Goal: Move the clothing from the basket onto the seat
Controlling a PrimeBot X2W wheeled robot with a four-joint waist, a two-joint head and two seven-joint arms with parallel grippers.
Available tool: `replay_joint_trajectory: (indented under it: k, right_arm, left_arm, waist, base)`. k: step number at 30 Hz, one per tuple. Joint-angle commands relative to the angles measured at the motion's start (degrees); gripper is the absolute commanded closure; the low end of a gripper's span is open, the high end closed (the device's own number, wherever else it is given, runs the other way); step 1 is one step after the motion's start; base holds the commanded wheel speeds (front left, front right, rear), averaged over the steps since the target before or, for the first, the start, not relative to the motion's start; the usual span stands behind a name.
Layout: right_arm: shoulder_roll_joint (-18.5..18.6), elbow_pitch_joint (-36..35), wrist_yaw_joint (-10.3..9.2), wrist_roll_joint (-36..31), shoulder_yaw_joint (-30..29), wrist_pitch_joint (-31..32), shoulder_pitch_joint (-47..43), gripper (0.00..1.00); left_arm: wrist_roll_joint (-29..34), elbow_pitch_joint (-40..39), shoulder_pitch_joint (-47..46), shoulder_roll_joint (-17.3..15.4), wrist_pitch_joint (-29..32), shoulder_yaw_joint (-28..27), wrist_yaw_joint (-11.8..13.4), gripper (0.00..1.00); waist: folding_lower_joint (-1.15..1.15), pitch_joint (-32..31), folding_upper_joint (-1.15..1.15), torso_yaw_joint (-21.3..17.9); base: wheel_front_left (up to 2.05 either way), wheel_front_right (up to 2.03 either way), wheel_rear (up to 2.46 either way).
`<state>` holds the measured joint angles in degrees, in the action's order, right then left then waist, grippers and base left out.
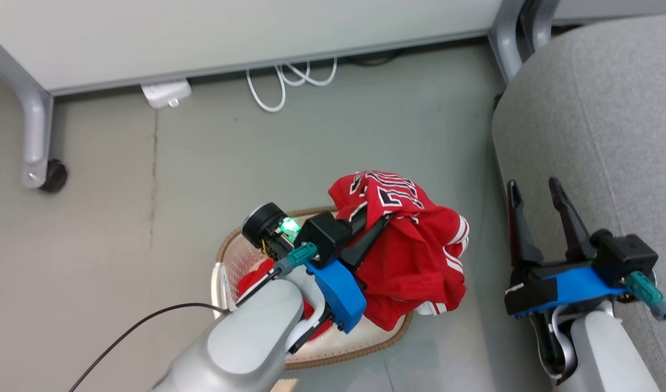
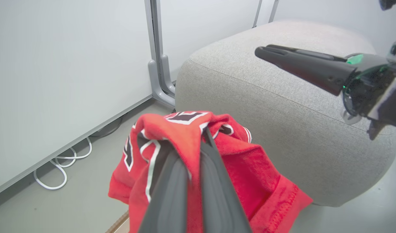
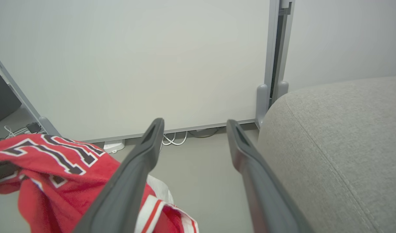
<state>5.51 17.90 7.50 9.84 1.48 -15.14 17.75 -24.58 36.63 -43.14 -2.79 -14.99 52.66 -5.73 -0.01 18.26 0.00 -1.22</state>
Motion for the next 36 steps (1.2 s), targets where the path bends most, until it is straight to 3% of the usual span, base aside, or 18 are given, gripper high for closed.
replay_joint_trajectory:
  k: [1, 10, 20, 36]
  right_arm:
    - [-0.27, 0.30, -0.02, -0.08, -0.37, -0.02, -1.52, 0.00]
    - [-0.99, 0.99, -0.02, -0.31, -1.45, -0.02, -6.30, 0.00]
    - [-1.51, 1.52, -0.02, -0.71, -1.67, -0.02, -9.23, 0.00]
    - [-0.71, -0.15, -0.02, -1.78, 1.11, -0.02, -10.22, 0.00]
  left_arm:
    - [0.44, -0.65, 0.67, -0.18, -0.28, -1.08, -0.17, 1.00]
    - [1.70, -3.27, -1.19, -0.35, -0.28, -5.42, -0.52, 1.00]
    - [1.59, -3.85, -2.59, -0.61, -0.28, -6.10, -0.95, 1.00]
    - [0.08, -2.93, -1.58, -0.84, -0.28, -5.00, -1.30, 1.00]
  waist:
    - [0.01, -3.04, 0.00, 1.05]
    - [0.01, -9.44, 0.00, 2.08]
    - [0.01, -14.80, 0.00, 2.28]
    - [0.01, -17.29, 0.00, 2.49]
  base:
    - [0.00, 0.00, 0.00]
    - [0.00, 0.00, 0.00]
    - [0.00, 0.00, 0.00]
    - [0.00, 0.00, 0.00]
